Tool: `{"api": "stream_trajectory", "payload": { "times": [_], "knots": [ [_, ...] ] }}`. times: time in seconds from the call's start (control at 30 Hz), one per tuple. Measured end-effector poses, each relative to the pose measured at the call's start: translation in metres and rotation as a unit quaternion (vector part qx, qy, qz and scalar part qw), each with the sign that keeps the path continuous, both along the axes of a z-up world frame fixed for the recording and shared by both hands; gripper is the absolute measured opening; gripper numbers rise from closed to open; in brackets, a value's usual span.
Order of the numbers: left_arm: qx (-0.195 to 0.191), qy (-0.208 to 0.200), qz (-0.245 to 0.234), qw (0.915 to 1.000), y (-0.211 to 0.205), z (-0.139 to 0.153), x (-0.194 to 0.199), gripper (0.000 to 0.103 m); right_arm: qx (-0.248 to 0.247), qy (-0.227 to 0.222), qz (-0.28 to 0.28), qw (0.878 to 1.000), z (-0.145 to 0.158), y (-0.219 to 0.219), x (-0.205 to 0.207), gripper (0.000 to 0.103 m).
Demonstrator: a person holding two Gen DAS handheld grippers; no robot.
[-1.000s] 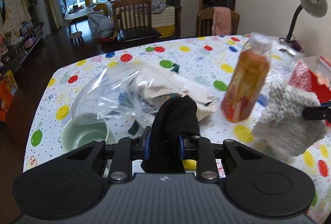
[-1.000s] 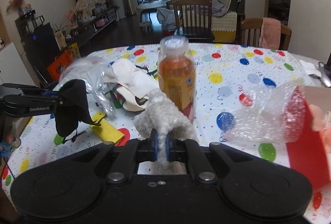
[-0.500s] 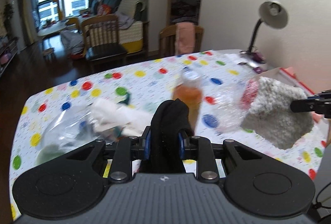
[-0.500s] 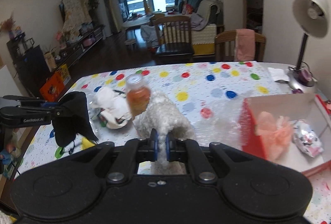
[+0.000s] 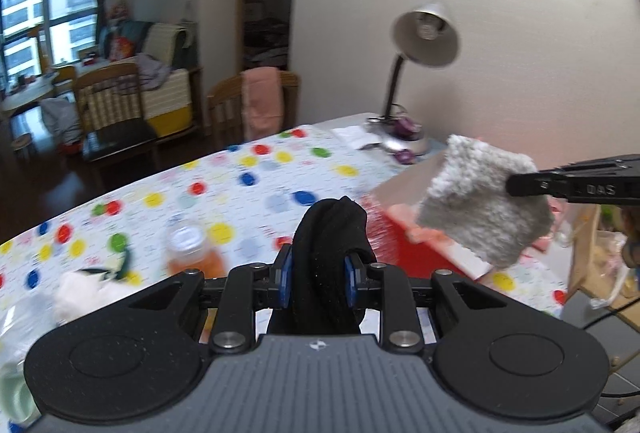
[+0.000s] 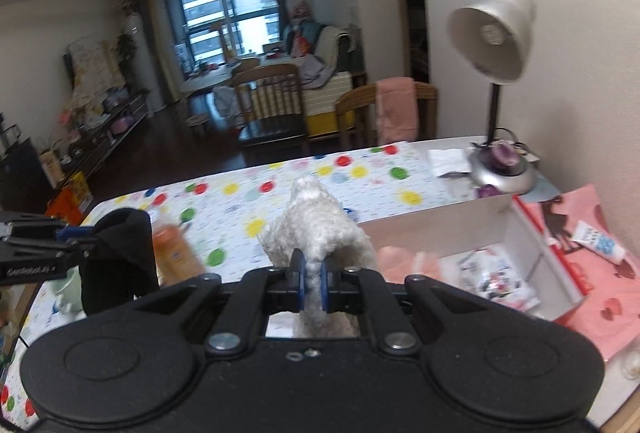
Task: Organize soft objects
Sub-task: 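Carry the grey cloth and black cloth with both grippers into the red box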
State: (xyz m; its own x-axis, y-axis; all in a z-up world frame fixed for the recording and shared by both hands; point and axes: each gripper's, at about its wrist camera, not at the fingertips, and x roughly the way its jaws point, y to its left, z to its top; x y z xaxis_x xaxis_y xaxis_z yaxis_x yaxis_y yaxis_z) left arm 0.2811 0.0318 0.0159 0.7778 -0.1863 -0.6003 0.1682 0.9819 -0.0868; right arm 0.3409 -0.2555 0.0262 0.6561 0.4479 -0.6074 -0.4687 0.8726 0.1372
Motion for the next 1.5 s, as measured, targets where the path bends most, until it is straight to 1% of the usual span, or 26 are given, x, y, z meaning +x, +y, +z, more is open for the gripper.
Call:
{"api": "stream_trajectory", "payload": {
  "times": [0.23, 0.43, 0.57, 0.63, 0.77, 0.9, 1.0, 1.07, 1.23, 1.37, 1.5],
  "knots": [
    [0.002, -0.004, -0.056, 0.9984, -0.065, 0.006, 0.036, 0.025, -0.013, -0.004, -0.028, 1.000, -0.001, -0.040, 0.032, 0.006],
    [-0.002, -0.003, -0.090, 0.9959, -0.112, 0.008, 0.069, 0.025, -0.022, -0.006, -0.050, 0.998, -0.007, -0.070, 0.064, 0.006],
    [-0.008, 0.015, -0.102, 0.9946, -0.139, 0.002, 0.096, 0.025, -0.027, 0.002, -0.059, 0.998, -0.013, -0.089, 0.088, 0.006],
    [-0.003, 0.023, -0.112, 0.9935, -0.154, -0.002, 0.109, 0.025, -0.034, 0.002, -0.064, 0.997, -0.017, -0.094, 0.100, 0.006],
    [0.019, 0.032, -0.126, 0.9913, -0.181, -0.013, 0.131, 0.025, -0.041, 0.008, -0.067, 0.997, -0.027, -0.104, 0.121, 0.006],
    [0.024, 0.046, -0.138, 0.9891, -0.204, -0.024, 0.151, 0.025, -0.045, 0.027, -0.067, 0.996, -0.044, -0.111, 0.145, 0.006],
    [0.017, 0.057, -0.144, 0.9878, -0.218, -0.031, 0.166, 0.025, -0.047, 0.045, -0.066, 0.996, -0.058, -0.114, 0.159, 0.006],
    [0.023, 0.060, -0.153, 0.9861, -0.228, -0.038, 0.172, 0.025, -0.046, 0.057, -0.065, 0.995, -0.067, -0.116, 0.168, 0.006],
    [0.030, 0.097, -0.164, 0.9813, -0.246, -0.067, 0.190, 0.025, -0.044, 0.082, -0.065, 0.994, -0.088, -0.119, 0.184, 0.007],
    [0.044, 0.126, -0.166, 0.9770, -0.255, -0.092, 0.198, 0.025, -0.049, 0.097, -0.060, 0.992, -0.103, -0.117, 0.192, 0.007],
    [0.056, 0.142, -0.171, 0.9733, -0.262, -0.108, 0.200, 0.025, -0.048, 0.105, -0.059, 0.992, -0.113, -0.117, 0.196, 0.010]
  ]
}}
